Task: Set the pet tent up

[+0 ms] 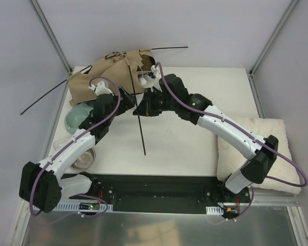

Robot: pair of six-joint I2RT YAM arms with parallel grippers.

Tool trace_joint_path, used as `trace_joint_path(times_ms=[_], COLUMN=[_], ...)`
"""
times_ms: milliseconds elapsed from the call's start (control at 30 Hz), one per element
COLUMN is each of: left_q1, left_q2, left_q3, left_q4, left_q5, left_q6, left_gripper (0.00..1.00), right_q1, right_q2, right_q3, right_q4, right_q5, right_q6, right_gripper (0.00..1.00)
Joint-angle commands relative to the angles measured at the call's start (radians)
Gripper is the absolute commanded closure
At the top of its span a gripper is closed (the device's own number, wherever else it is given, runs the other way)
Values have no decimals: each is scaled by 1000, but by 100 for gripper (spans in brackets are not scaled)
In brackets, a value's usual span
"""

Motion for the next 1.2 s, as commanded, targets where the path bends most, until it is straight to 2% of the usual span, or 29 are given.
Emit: trace_joint_path(times_ms=[0,133,233,300,500,733,933,1167], left_q1=[20,32,38,40,69,127,152,161], left_q2=[68,169,218,243,307,352,387,424], left_q3=[-60,-64,-78,-69,-11,14,49,90], left_q4=[406,577,727,770,752,778,793,807], left_q5=[42,120,139,162,172,209,278,327], left_q6=[-18,-34,-12,26,55,-12,-40,-58], left_gripper=[1,1,1,1,2,19,38,38], right_q1=[-5,-8,-13,-16,-24,-25,-27,-25], right_q2=[20,36,37,40,45,56,56,54], right_q3=[122,159,159,162,183,191,176,145], right_q4=[44,24,38,44,50,64,64,79], right_q5=[1,-19,-33,-39,-43,-57,-57,-59], right_q6=[9,31,54,68,79,91,89,99], right_gripper=[100,100,100,100,100,100,100,100])
